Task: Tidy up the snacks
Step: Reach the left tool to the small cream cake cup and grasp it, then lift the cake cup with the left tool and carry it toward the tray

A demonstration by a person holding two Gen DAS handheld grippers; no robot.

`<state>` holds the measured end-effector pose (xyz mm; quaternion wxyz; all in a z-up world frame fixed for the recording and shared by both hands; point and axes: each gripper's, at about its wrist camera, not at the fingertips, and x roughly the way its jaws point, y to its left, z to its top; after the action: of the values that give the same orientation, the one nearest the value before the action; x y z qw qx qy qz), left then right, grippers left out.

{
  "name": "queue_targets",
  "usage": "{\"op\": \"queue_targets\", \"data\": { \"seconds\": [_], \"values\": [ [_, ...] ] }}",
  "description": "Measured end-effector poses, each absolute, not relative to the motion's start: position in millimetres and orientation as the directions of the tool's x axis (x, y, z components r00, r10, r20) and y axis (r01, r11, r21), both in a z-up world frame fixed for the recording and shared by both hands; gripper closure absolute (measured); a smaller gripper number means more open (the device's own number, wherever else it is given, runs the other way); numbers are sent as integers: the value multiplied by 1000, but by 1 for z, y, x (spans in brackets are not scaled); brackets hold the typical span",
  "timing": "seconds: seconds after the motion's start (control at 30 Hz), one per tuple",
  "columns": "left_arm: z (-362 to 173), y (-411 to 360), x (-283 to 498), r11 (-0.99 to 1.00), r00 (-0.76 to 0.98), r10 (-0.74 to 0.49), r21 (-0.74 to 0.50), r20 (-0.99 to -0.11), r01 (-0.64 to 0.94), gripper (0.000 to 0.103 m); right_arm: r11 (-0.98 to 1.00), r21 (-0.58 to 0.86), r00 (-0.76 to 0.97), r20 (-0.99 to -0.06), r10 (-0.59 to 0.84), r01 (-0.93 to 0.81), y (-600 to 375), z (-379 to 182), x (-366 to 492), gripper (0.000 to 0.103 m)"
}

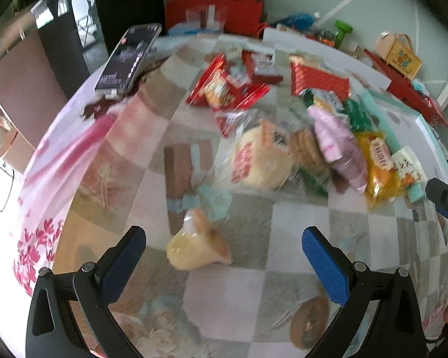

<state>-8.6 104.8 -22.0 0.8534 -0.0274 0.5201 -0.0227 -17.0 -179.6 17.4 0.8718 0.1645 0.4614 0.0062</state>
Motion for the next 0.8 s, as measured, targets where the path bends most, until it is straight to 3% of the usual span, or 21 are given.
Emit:
{"op": "queue_targets", "data": {
  "seconds": [0.3,0.43,0.53,0.8],
  "values": [
    [-44,127,1,986,368,-142,-164,-919,-29,1,958,269,502,-845,187,96,-162,2,-9,0],
    [-40,123,4,992,347,-107,-123,-932,-25,15,966,238,497,-853,156,105,-167,0,-7,0],
    [-42,117,13,990,324,-128,-140,-937,-12,35,962,251,495,-853,166,110,-171,-1,-4,0],
    [-42,94,29,997,284,-54,-68,-957,-40,57,947,307,560,-803,206,92,-184,14,-6,0]
  ]
}}
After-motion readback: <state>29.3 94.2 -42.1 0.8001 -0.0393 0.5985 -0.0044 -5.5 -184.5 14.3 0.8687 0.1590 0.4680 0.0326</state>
